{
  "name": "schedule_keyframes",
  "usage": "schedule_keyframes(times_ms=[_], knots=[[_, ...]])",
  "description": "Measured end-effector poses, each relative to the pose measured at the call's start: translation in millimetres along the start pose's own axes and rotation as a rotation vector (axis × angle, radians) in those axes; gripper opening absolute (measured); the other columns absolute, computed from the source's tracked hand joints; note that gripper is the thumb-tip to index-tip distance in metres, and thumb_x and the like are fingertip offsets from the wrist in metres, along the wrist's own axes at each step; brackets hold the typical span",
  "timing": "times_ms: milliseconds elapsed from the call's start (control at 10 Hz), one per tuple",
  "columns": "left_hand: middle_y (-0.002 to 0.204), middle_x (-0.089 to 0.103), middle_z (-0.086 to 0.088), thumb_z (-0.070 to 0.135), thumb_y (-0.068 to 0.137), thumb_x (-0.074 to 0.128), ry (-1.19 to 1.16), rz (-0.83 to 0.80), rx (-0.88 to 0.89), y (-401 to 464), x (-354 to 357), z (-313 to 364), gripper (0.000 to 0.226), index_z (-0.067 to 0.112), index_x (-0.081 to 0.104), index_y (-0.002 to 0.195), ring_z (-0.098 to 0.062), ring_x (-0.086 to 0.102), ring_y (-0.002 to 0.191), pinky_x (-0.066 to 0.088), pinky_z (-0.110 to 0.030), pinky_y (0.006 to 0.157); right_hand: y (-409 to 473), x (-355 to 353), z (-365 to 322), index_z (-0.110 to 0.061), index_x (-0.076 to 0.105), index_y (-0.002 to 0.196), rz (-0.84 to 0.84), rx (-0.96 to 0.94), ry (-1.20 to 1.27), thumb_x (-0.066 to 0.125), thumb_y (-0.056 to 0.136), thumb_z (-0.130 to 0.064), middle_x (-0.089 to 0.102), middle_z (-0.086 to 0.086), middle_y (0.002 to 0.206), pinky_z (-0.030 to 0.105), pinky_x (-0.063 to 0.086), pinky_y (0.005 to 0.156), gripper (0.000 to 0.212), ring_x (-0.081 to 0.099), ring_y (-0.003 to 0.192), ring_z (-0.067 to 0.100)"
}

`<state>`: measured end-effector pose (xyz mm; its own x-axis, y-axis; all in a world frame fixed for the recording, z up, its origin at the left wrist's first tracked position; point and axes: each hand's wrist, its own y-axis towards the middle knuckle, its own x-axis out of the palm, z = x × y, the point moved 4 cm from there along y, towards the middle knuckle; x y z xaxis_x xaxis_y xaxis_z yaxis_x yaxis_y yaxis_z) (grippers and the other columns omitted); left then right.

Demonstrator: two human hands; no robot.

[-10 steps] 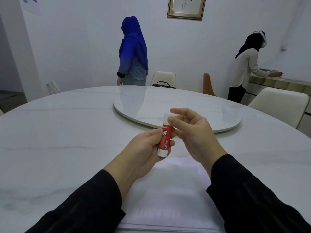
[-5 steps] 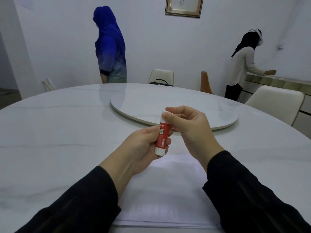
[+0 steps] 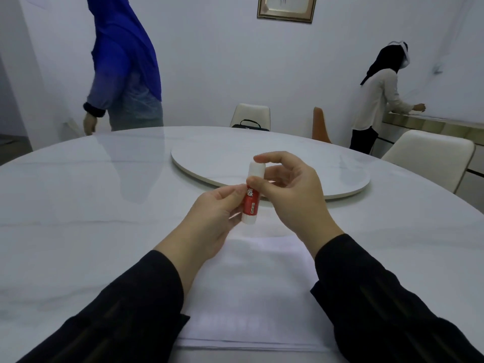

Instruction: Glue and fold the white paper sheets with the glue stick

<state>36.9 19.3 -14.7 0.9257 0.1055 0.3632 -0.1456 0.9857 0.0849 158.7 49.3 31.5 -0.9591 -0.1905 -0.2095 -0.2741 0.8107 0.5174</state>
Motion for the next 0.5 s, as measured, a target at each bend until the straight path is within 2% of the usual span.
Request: schedule_keyframes(times_ms=[100, 200, 300, 400, 500], knots=[[0.097, 0.071, 0.000, 0.024, 0.093, 0.054, 0.175, 0.206, 0.030, 6, -16, -3, 0.021, 0.012, 0.066, 0.105, -0.012, 0.065, 0.090, 0.049, -0.026, 0.081, 1, 1, 14, -0.030, 0.067, 0.103, 0.047, 0.026, -0.047, 0.076, 0.076, -0.009, 0.068, 0.002, 0.085, 0.033, 0.058, 0.077, 0.035, 0.069, 0.077, 0.018], [0.089, 0.064, 0.002, 0.023, 0.094, 0.054, 0.273, 0.403, 0.078, 8, -29, -2, 0.015, 0.013, 0.064, 0.100, -0.012, 0.057, 0.075, 0.048, -0.025, 0.076, 0, 7, 28, -0.034, 0.063, 0.106, 0.017, 0.074, -0.103, 0.080, 0.072, -0.012, 0.067, 0.003, 0.087, 0.028, 0.058, 0.075, 0.044, 0.068, 0.077, 0.017], [0.084, 0.059, 0.003, 0.021, 0.093, 0.055, 0.269, 0.477, 0.052, 10, -40, -1, 0.009, 0.016, 0.061, 0.089, -0.012, 0.053, 0.072, 0.047, -0.029, 0.078, 3, 10, 38, -0.033, 0.060, 0.103, -0.008, 0.111, -0.129, 0.082, 0.069, -0.014, 0.065, -0.001, 0.087, 0.020, 0.056, 0.071, 0.045, 0.066, 0.073, 0.010], [0.084, 0.058, 0.002, 0.020, 0.092, 0.055, 0.270, 0.474, 0.014, 9, -43, -5, 0.008, 0.015, 0.060, 0.088, -0.013, 0.052, 0.073, 0.044, -0.028, 0.076, 0, 17, 41, -0.028, 0.059, 0.105, -0.017, 0.103, -0.154, 0.084, 0.066, -0.015, 0.061, -0.007, 0.083, 0.021, 0.054, 0.071, 0.048, 0.062, 0.069, 0.004], [0.085, 0.057, 0.001, 0.020, 0.091, 0.056, 0.278, 0.510, 0.025, 5, -49, 2, 0.008, 0.014, 0.060, 0.088, -0.014, 0.053, 0.074, 0.044, -0.029, 0.077, -1, 13, 39, -0.027, 0.052, 0.123, 0.042, 0.107, -0.118, 0.085, 0.065, -0.023, 0.060, -0.007, 0.100, 0.018, 0.050, 0.076, 0.067, 0.060, 0.088, 0.003]])
